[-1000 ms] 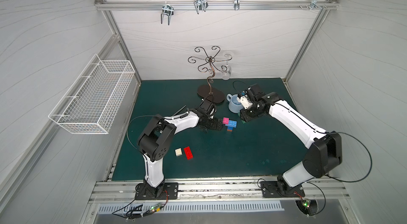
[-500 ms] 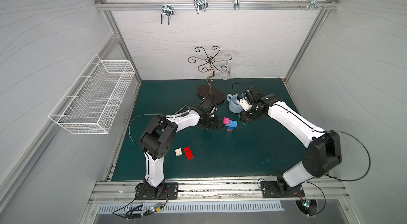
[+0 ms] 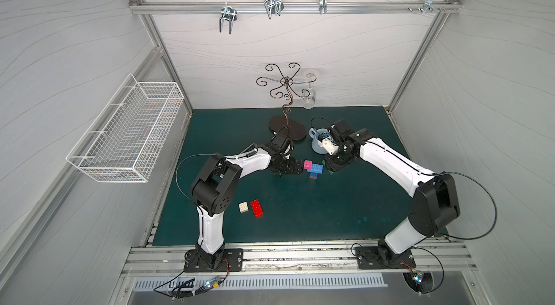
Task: Assemble a spoon with lego
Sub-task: Adjust the lego brick at the center of the board.
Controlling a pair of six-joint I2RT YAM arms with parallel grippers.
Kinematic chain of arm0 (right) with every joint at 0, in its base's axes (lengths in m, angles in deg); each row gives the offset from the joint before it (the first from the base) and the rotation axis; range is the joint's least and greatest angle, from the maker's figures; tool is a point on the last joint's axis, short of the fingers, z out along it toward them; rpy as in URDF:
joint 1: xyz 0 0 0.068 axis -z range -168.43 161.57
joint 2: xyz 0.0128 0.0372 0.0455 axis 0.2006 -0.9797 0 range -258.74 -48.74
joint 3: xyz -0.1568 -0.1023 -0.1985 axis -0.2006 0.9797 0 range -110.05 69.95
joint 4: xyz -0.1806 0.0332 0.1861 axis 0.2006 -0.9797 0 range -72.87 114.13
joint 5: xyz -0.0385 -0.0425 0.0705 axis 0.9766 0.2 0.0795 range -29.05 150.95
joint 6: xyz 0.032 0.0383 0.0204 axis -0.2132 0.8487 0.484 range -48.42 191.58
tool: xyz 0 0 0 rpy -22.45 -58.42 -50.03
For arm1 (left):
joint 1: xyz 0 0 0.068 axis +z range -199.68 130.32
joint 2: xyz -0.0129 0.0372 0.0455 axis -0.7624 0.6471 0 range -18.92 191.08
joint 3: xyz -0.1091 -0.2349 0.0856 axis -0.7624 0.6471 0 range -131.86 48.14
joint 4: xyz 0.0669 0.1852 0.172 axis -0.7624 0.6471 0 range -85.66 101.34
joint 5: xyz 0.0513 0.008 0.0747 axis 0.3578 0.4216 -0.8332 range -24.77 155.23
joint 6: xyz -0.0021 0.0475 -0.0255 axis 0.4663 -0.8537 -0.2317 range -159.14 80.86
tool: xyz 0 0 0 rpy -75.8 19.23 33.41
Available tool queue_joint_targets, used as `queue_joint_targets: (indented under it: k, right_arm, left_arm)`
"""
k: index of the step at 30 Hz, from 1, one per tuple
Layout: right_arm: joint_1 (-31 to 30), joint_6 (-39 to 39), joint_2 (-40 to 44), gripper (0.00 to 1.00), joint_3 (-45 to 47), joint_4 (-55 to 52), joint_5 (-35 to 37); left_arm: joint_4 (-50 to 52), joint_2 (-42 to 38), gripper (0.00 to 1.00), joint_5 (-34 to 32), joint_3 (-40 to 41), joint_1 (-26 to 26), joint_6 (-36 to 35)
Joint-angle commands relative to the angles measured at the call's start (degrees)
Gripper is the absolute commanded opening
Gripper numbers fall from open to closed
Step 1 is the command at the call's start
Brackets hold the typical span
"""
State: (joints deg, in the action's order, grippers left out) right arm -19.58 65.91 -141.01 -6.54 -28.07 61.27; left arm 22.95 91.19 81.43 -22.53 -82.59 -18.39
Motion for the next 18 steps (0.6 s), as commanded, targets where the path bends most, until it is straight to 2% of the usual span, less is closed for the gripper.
queue_joint_targets:
  k: [1, 18]
  right_arm:
    - [-0.30, -0.50, -0.94, 0.23, -1.30, -2.09, 0.45]
    - [-0.15, -0.72, 0.50, 0.23, -0.84, -1.72, 1.42]
  left_arm:
    - [-0.42, -0.74, 1.00, 0.67, -0.23, 0.65, -0.76]
    - [2.31, -6.35, 1.00, -0.72, 1.32, 3.72, -2.36]
